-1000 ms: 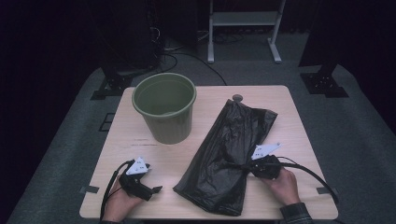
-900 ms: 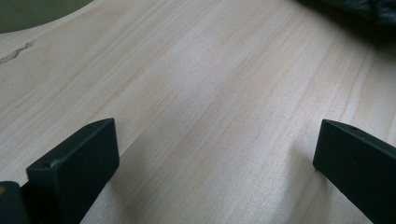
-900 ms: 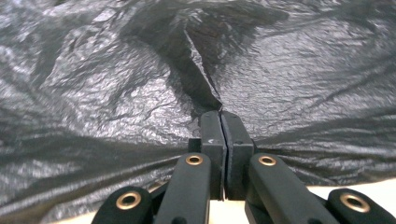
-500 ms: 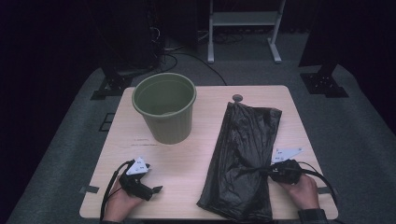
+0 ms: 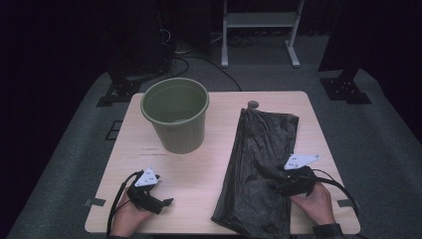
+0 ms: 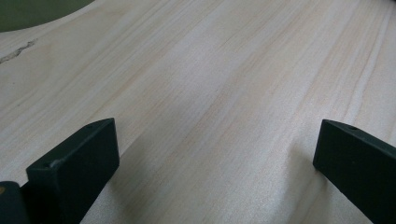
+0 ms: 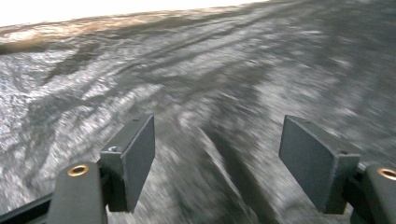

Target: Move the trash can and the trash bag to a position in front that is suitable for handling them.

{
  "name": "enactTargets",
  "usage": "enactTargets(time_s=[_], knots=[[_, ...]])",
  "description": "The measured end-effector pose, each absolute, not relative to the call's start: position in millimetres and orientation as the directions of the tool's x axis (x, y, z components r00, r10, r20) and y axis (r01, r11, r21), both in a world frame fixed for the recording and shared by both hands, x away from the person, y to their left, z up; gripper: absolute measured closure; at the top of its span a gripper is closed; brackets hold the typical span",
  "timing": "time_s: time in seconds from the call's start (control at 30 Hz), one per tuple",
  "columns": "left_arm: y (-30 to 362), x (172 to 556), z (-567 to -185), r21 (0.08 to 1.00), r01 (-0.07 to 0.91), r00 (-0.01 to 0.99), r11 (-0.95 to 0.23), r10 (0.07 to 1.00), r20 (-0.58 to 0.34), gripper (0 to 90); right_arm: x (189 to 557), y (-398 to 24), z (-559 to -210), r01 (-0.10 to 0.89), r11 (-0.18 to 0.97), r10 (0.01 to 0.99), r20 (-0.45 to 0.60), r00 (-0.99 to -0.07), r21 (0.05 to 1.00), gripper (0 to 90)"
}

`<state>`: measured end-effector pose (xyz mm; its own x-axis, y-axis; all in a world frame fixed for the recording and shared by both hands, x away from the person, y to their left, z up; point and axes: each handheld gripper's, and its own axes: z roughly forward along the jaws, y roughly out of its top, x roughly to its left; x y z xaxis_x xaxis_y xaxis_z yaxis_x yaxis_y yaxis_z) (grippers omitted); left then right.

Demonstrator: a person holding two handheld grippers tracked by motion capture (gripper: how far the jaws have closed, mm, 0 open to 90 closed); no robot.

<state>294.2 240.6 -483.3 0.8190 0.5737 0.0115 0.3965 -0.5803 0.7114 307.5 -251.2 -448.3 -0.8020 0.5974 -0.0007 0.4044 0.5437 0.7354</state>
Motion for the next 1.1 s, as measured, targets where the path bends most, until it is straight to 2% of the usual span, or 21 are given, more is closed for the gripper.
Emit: enactTargets(time_s=[0.2,0.3,0.33,0.37,0.53,0.9,1.1], knots=[[241,294,-483,0.712,0.397,0.818,-0.579,0.575,0.011,0.0,319,-219,-461,0.399,0.615,0.560,-0.020,-0.828,0.680,31.7],[240,294,-483,0.712,0.398,0.818,-0.579,0.575,0.011,0.0,325,-211,-469,0.410,0.646,0.558,-0.031,-0.830,0.644,41.9],[240,294,-483,0.712,0.398,0.818,-0.579,0.575,0.011,0.0,325,-211,-469,0.410,0.646,0.558,-0.031,-0.830,0.644,41.9],[240,294,-483,0.712,0.398,0.818,-0.579,0.575,0.011,0.0,325,-212,-469,0.418,0.631,0.548,0.006,-0.836,0.653,57.7],[240,294,-483,0.712,0.398,0.818,-0.579,0.575,0.011,0.0,324,-217,-471,0.415,0.619,0.538,0.025,-0.843,0.667,89.7],[240,294,-483,0.712,0.398,0.817,-0.579,0.576,0.011,0.0,316,-239,-465,0.406,0.632,0.550,-0.013,-0.835,0.660,89.7],[240,294,-483,0.712,0.399,0.816,-0.578,0.578,0.011,0.0,304,-280,-465,0.447,0.618,0.605,-0.027,-0.796,0.646,87.5]])
